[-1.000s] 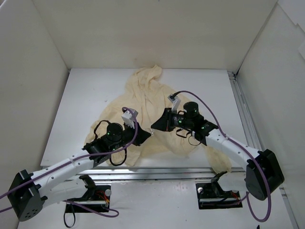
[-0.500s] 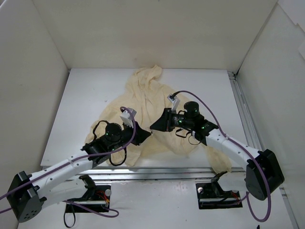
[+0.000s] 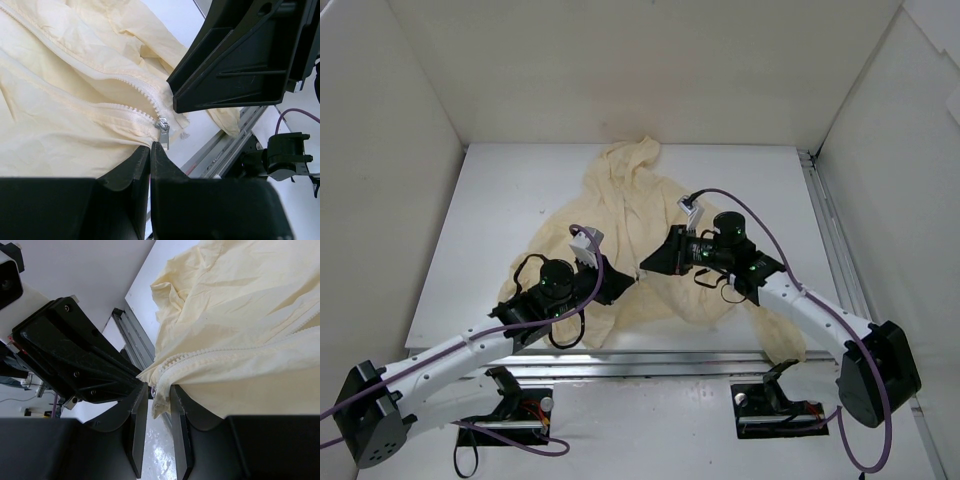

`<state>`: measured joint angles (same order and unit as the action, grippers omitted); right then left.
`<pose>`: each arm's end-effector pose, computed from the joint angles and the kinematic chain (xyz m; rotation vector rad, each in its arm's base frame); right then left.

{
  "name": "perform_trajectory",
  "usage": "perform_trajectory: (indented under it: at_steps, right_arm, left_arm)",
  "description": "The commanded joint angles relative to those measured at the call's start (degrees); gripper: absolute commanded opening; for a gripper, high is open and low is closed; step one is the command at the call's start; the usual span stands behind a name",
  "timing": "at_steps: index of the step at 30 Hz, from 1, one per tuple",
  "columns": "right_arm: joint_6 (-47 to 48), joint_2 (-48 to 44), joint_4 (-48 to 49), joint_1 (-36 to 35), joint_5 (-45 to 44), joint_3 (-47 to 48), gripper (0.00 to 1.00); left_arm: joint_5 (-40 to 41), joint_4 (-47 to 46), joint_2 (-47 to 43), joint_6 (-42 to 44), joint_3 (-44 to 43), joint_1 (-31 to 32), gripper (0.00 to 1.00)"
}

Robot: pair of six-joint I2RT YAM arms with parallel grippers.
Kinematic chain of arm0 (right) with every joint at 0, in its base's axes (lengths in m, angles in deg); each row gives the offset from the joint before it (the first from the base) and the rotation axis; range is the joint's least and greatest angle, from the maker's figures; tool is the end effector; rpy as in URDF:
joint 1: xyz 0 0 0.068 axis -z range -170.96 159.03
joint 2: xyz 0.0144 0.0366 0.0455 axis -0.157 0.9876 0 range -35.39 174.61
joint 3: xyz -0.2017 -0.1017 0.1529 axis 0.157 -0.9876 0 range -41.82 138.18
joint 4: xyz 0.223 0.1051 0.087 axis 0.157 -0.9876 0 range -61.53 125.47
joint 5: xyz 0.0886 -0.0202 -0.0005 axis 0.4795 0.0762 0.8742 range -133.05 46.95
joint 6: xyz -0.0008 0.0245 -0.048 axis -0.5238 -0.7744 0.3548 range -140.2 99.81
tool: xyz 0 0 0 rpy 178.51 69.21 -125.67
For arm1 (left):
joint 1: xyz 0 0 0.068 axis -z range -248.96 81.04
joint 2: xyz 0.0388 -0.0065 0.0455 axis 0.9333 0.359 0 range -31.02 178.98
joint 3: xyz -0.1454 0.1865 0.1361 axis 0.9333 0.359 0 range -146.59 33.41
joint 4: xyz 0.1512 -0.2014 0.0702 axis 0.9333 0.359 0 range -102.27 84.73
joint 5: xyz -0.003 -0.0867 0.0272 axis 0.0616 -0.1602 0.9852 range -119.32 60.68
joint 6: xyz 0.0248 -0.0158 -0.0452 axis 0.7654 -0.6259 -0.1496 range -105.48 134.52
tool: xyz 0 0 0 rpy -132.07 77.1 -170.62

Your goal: Zip up the jacket

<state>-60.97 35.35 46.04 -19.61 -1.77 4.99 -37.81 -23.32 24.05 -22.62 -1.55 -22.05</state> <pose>0.2337 0.1545 0.2949 -0.3673 1.9802 1.4662 0.1515 -0.1696 0.2850 0.2789 1.8647 -1.1786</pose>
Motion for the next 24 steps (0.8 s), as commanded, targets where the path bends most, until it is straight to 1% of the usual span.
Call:
perform_trajectory:
  at_steps: [1,11,17,19,22,23,24]
  right_arm:
    - [1.04,-2.10,2.00,0.43,1.96,0.39,0.22]
    - [2.45,-0.69,0.07,0.52,3.11,1.27,0.24]
    - [2.37,0.71,0.24,0.52,1.97,2.41,0.33]
    - [2.54,1.41,-0.45,0.43,1.27,3.38,0.40]
    - [3.24,2.21,-2.04,0.69,0.21,5.22,0.45]
    - [3.42,2.21,-2.39,1.04,-0.23,5.49,0.49]
    - [3.68,2.30,-3.09,1.22,-0.67,6.10,0.49]
  left_arm:
    - [0.32,-5.30,-0.75,-0.91,-1.07,-0.25,0.00]
    - [-0.47,-6.09,0.04,-1.00,-1.87,-0.25,0.00]
    - [-2.32,-7.32,1.09,-1.17,-2.13,-0.25,0.00]
    - [-2.32,-7.41,1.09,-1.44,-2.13,-0.25,0.00]
    - [-2.23,-7.67,1.09,-1.79,-2.04,-0.25,0.00]
    - [-2.23,-7.85,1.01,-1.79,-1.87,-0.25,0.00]
    - [-2.14,-7.76,0.92,-1.88,-1.87,-0.25,0.00]
